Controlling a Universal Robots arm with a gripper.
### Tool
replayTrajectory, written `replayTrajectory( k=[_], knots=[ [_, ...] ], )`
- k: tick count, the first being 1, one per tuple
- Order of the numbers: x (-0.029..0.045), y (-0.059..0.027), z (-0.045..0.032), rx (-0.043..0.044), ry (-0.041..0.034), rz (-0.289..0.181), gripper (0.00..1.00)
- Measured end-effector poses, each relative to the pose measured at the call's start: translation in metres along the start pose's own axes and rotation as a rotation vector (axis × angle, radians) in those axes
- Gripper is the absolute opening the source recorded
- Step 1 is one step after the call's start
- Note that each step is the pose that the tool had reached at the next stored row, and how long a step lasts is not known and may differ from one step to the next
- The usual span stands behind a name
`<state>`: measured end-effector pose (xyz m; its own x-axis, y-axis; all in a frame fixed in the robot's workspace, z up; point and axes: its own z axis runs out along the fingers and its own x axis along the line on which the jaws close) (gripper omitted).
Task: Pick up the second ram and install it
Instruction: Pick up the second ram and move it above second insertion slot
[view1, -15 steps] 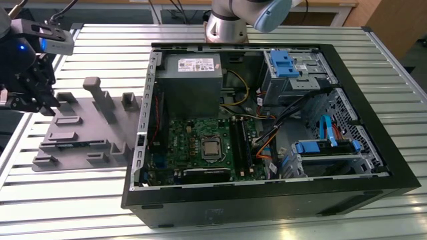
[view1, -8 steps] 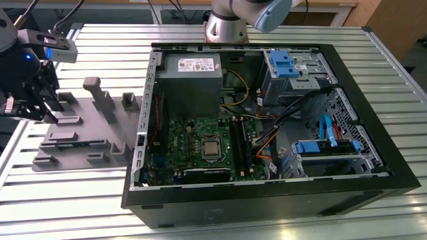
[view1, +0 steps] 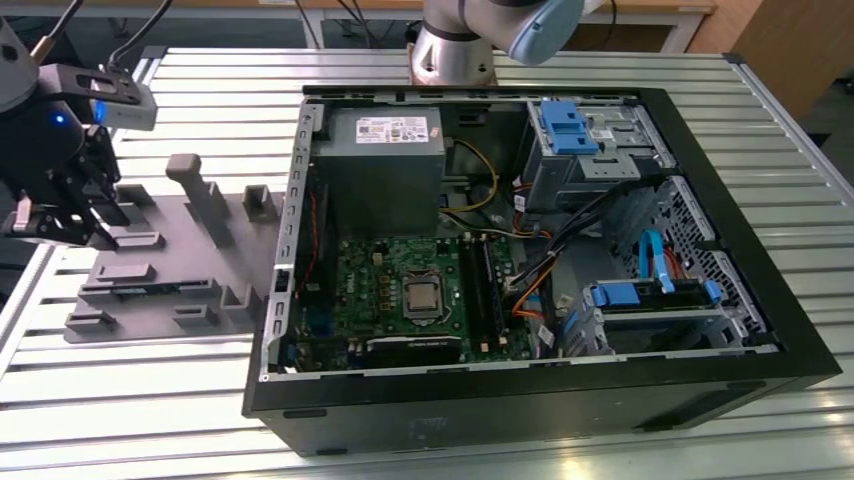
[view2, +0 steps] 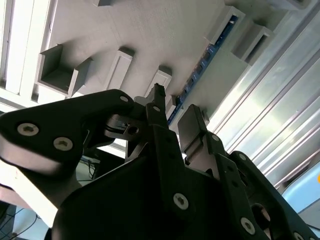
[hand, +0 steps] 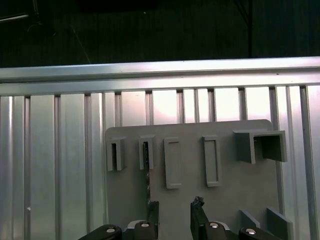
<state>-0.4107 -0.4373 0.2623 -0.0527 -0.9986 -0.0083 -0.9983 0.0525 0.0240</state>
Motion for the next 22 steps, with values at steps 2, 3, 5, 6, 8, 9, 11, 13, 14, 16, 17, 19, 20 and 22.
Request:
replayTrajectory(
  k=[2,3,5,6,8,9,11,13,14,16,17,19,20,22],
  knots=[
    [0.0002,0.0000,0.0011,0.0000,0.0004,-0.002,0.38],
    [0.0003,0.0000,0.0017,0.0001,0.0006,-0.002,0.38],
    [0.0005,0.0000,0.0028,0.0002,0.0009,-0.004,0.38],
    [0.0006,-0.0001,0.0033,0.0002,0.0011,-0.005,0.38],
    [0.0008,-0.0001,0.0045,0.0003,0.0014,-0.006,0.38],
    [0.0009,-0.0001,0.0050,0.0003,0.0016,-0.007,0.38],
    [0.0011,-0.0001,0.0061,0.0004,0.0020,-0.009,0.38],
    [0.0014,-0.0002,0.0073,0.0005,0.0023,-0.010,0.38],
    [0.0015,-0.0002,0.0078,0.0005,0.0025,-0.011,0.38],
    [0.0017,-0.0002,0.0090,0.0006,0.0028,-0.013,0.38],
    [0.0018,-0.0002,0.0095,0.0007,0.0030,-0.014,0.38],
    [0.0020,-0.0002,0.0106,0.0007,0.0034,-0.015,0.38],
    [0.0021,-0.0002,0.0112,0.0007,0.0036,-0.016,0.38],
    [0.0023,-0.0003,0.0124,0.0009,0.0039,-0.018,0.38]
  ],
)
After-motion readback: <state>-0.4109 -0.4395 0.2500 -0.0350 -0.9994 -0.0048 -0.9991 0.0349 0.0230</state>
